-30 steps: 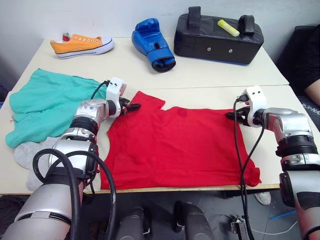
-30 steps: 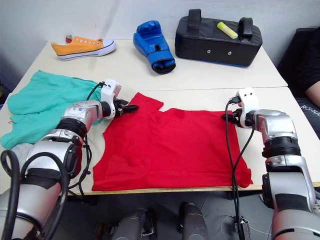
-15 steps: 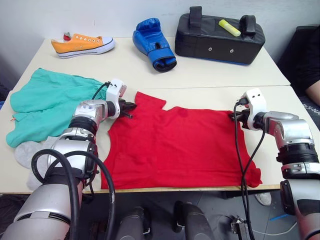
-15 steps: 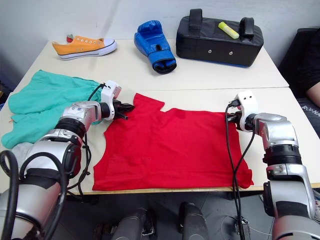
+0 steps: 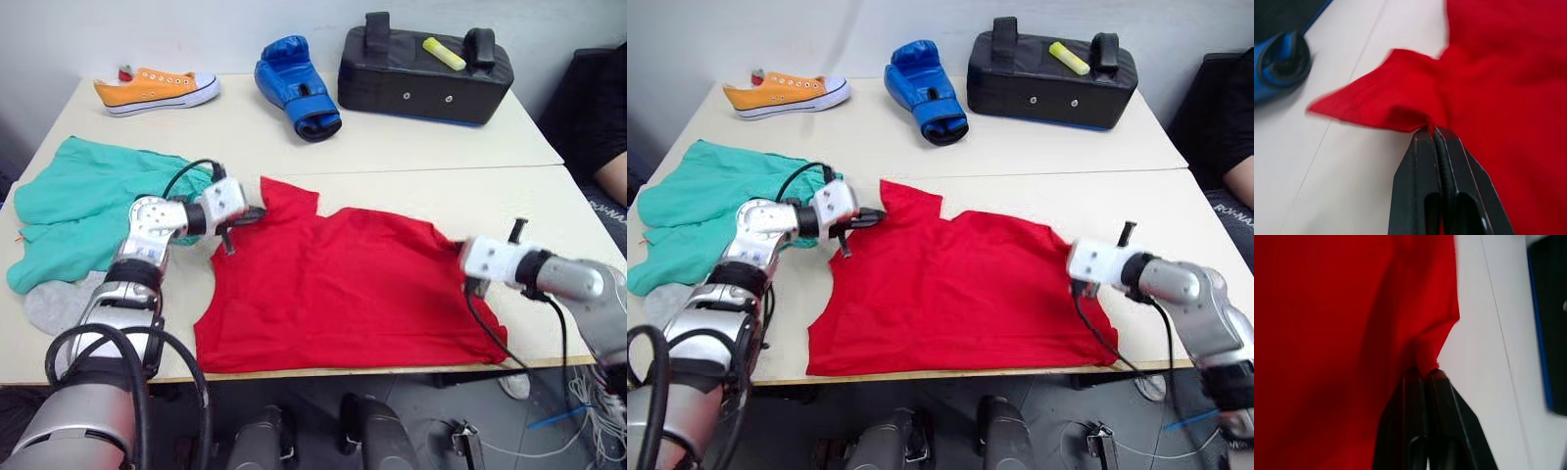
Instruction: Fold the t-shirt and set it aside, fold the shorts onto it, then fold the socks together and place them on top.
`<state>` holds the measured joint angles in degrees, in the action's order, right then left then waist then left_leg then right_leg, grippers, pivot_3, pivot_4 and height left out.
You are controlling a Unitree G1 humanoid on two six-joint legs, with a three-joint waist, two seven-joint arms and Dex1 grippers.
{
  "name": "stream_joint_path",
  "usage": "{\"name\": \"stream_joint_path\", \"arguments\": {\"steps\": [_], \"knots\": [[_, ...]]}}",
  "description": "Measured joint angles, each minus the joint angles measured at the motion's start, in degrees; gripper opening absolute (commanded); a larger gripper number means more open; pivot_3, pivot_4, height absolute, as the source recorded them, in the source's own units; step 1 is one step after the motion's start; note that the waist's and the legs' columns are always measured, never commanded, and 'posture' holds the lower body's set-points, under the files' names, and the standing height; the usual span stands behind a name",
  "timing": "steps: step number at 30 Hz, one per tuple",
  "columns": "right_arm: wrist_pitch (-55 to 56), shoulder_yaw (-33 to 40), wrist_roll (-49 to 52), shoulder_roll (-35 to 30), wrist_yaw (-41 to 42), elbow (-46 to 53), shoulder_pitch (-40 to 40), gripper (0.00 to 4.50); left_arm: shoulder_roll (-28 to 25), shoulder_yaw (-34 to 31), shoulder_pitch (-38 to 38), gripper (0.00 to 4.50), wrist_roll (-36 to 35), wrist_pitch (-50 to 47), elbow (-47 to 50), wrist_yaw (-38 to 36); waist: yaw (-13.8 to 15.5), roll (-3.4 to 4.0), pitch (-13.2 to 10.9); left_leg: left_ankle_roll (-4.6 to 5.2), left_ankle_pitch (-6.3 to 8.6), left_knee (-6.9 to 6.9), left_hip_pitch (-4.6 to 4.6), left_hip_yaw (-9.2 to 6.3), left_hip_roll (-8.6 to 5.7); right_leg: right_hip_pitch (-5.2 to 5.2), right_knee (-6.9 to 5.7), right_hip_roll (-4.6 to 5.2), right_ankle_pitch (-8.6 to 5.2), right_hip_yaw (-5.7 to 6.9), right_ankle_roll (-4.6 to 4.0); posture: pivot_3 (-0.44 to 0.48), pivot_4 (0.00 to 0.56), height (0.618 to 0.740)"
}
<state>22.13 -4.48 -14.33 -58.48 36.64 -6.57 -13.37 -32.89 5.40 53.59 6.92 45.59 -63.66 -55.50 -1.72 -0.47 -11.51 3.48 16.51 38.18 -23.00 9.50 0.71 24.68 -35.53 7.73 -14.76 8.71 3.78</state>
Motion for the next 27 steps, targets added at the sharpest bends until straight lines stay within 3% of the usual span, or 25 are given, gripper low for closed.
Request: {"name": "stream_joint_path", "arguments": {"steps": [4,8,13,16,17,20,22,27], "knots": [[10.28,0.0,-5.57,-3.05,-3.62,-4.36,3.21,0.0,-4.16,2.66,-3.11,0.04,3.78,14.95,0.02,1.79,0.13,-0.03,-0.02,-0.26,0.15,0.02,0.06,0.0,0.01,0.0,0.06,0.06,0.08,-0.06,-0.14,0.0,0.15,0.74],[13.4,0.06,-7.55,-3.3,-5.24,-8.27,2.78,0.0,-8.75,4.93,-3.03,0.04,10.76,23.14,-0.54,8.79,0.2,-0.03,-0.01,-0.19,0.18,0.03,0.09,0.0,0.01,-0.03,0.04,0.11,0.11,-0.06,-0.19,0.0,0.15,0.74],[17.46,-0.28,-13.82,-3.41,-9.35,-10.9,-0.15,0.0,-10.18,9.43,-2.44,0.04,22.44,26.96,-0.67,20.93,0.25,-0.03,-0.01,0.11,0.07,0.02,0.07,0.0,0.0,-0.01,0.04,0.11,0.11,-0.04,-0.19,0.0,0.15,0.74],[17.71,-0.4,-13.01,-2.49,-9.66,-12.72,-0.33,0.0,-10.18,11.07,-1.38,0.04,24.78,26.34,-2.41,25.33,0.3,-0.03,-0.01,0.14,0.05,0.01,0.06,0.0,0.0,-0.03,0.04,0.1,0.11,-0.01,-0.19,0.0,0.15,0.74],[17.37,-0.37,-10.95,-1.98,-8.81,-12.66,-0.05,0.2,-10.03,11.19,-1.08,0.22,24.35,25.76,-2.94,25.0,0.28,-0.03,-0.01,0.17,0.03,0.02,0.06,0.0,0.0,-0.03,0.03,0.1,0.11,0.0,-0.19,0.0,0.15,0.74],[14.8,0.59,-2.09,-1.76,-3.64,-10.2,2.52,0.95,-8.54,9.67,-0.86,0.91,18.19,22.88,-5.12,18.91,0.31,-0.03,-0.01,0.22,0.0,0.09,0.04,-0.04,0.02,-0.05,0.0,0.1,0.11,0.07,-0.19,0.0,0.15,0.74],[12.98,1.98,3.87,-2.1,-0.07,-6.81,5.1,1.66,-7.41,7.44,-0.87,1.55,11.42,18.61,-4.81,10.92,0.26,-0.04,-0.01,0.23,-0.01,0.17,0.03,-0.06,0.04,-0.08,-0.01,0.09,0.11,0.1,-0.19,0.0,0.15,0.74],[-2.6,10.5,26.11,-4.36,10.21,8.69,14.06,3.44,-7.72,0.5,-3.07,3.14,-6.92,-7.88,4.47,-13.35,0.07,-0.03,-0.01,0.23,0.0,0.4,-0.08,-0.21,0.17,-0.14,-0.11,-0.09,0.1,0.19,-0.19,0.0,0.15,0.74]]}}
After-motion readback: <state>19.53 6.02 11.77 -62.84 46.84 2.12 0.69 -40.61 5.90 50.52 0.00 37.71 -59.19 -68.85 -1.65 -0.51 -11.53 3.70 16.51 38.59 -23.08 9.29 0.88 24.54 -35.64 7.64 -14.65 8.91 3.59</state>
